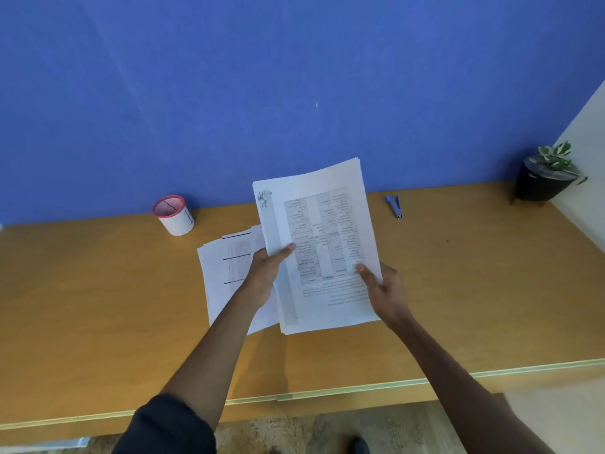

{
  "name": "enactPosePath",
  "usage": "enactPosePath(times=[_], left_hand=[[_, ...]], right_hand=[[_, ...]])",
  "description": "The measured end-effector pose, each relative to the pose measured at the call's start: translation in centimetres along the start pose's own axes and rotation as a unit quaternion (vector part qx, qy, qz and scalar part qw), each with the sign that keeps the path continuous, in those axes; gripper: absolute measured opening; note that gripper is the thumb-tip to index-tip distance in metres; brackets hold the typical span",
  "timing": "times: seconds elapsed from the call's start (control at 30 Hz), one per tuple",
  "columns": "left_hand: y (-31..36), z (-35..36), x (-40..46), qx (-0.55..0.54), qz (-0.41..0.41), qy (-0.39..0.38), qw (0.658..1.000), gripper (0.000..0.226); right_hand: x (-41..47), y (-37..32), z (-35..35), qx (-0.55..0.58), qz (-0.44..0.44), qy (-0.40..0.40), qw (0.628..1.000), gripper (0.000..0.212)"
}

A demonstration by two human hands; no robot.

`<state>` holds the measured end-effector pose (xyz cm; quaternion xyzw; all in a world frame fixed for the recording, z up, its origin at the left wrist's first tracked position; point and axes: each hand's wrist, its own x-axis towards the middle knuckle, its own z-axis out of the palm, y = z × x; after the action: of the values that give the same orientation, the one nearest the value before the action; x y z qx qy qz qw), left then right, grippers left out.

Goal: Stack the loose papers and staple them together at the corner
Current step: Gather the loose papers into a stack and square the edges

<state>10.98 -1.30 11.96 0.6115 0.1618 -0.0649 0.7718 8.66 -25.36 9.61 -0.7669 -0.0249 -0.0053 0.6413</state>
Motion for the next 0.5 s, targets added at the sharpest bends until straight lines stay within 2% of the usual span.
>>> enactPosePath(times=[0.1, 0.2, 0.27, 0.37, 0.43, 0.5], left_hand=[[-0.2, -0.6, 0.1, -0.050, -0.056, -0.009, 0.997, 0.034], [-0.9, -1.6, 0.4, -0.110, -0.099, 0.025, 0.989, 0.040], [-1.9, -2.4, 0.8, -0.091, -0.115, 0.078, 0.986, 0.036], [-3.8, -3.3, 1.3, 0.035, -0.123, 0.207, 0.970, 0.022], [-5.5, -4.1, 1.4, 0.178, -0.122, 0.265, 0.940, 0.034], [-6.9, -4.7, 1.4, 0.270, -0.130, 0.275, 0.914, 0.049]], right_hand=[[0.0, -0.8, -0.9, 0.029, 0.008, 0.003, 1.000, 0.019], [0.1, -1.5, -2.0, 0.045, 0.012, 0.013, 0.999, 0.015], [0.3, -1.8, -2.7, 0.056, 0.015, 0.026, 0.998, 0.015], [0.6, -1.9, -3.5, 0.072, 0.015, 0.056, 0.996, 0.018], [0.6, -1.9, -3.8, 0.086, 0.020, 0.071, 0.994, 0.020], [0.6, -1.9, -4.2, 0.094, 0.023, 0.082, 0.992, 0.020]])
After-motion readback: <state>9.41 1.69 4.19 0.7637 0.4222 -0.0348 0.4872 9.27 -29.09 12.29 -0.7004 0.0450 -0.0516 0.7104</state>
